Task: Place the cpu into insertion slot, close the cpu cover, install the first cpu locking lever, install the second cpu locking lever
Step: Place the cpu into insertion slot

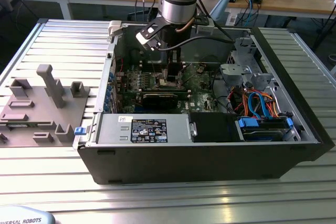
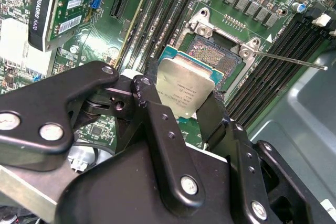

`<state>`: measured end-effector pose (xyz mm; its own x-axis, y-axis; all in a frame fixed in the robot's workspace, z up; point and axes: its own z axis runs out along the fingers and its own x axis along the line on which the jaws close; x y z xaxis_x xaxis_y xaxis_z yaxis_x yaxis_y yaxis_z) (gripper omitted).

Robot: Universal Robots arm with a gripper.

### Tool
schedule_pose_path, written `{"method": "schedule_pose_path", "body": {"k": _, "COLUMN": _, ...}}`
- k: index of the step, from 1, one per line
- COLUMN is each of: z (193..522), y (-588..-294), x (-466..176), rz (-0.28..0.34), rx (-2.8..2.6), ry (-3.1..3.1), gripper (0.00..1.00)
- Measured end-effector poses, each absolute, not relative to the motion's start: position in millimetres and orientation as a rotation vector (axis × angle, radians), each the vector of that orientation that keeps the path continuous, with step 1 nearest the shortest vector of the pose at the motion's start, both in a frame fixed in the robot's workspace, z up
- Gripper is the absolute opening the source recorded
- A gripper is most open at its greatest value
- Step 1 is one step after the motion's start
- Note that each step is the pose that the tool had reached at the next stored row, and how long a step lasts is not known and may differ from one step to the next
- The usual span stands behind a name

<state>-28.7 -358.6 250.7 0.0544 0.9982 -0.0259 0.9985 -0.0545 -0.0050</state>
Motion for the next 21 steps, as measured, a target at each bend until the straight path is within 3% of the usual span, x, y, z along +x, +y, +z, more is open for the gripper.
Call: {"method": "schedule_pose_path", "body": {"k": 21, "z": 249.5, "y": -358.0, "x": -28.7, "rz": -0.034, "rx": 2.280, "ry": 2.141, "gripper": 0.54}}
